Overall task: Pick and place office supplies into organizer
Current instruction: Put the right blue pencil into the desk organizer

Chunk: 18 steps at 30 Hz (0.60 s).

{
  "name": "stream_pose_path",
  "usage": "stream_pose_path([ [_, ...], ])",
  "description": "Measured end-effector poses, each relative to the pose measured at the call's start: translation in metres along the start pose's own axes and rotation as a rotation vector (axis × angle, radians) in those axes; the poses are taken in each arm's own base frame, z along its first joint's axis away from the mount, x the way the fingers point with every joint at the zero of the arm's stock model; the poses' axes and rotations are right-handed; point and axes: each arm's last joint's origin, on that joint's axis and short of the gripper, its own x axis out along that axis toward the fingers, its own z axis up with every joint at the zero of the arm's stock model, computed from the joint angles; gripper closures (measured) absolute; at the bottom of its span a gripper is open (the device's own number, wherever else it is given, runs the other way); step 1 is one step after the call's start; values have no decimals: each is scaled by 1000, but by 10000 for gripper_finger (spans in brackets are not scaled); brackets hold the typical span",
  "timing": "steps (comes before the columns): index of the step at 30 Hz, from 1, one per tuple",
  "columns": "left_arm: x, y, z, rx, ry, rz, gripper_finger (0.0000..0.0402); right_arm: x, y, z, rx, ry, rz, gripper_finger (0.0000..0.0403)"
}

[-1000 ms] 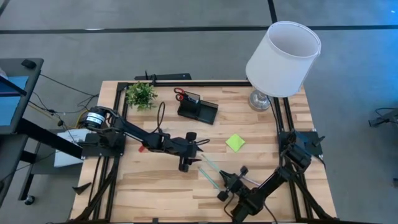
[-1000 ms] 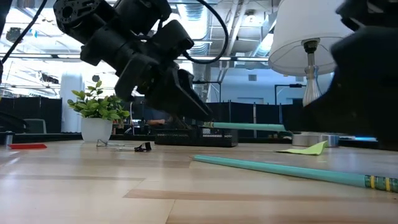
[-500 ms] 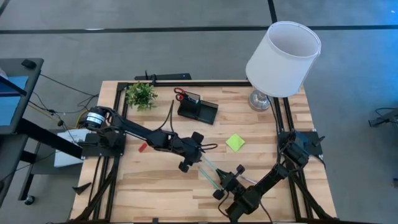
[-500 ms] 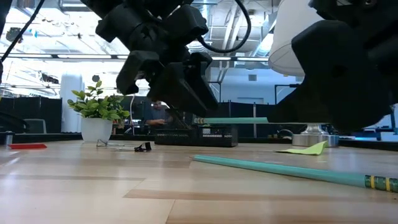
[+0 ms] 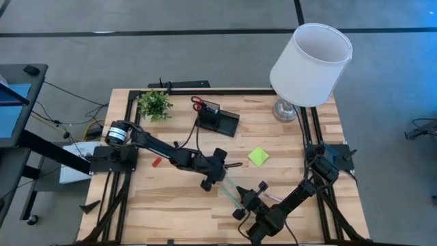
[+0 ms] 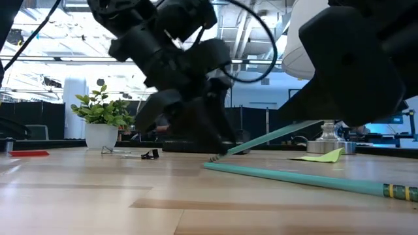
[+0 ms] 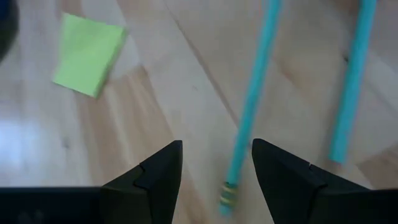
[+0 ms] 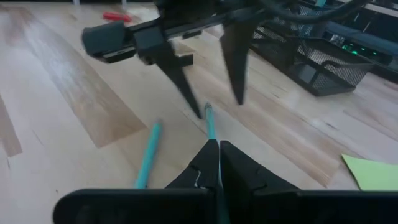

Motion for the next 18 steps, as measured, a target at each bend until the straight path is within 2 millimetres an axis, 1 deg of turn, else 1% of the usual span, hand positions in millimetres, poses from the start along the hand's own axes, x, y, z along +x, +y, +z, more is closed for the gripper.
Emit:
stream_pose_path([
  [2,0,3,4,-4,-12,6,211,0,0,0,0,-1,0,401],
  [4,-1,5,9,-11,-21,-2,221,0,0,0,-3,-2,-1,402],
  [6,-2,6,13,-4,-56,-39,241,0,0,0,-4,-3,-1,402],
  [9,-3,4,14,-11,-83,-116,272,0,0,0,-4,-3,-1,402],
  [11,-3,1,15,-17,-97,-139,283,0,0,0,-4,-3,-1,402],
  [15,-3,-1,16,-11,-90,-126,287,0,0,0,-5,-4,-1,402],
  [18,-3,-1,16,-11,-90,-121,277,0,0,0,-5,-5,-2,403],
])
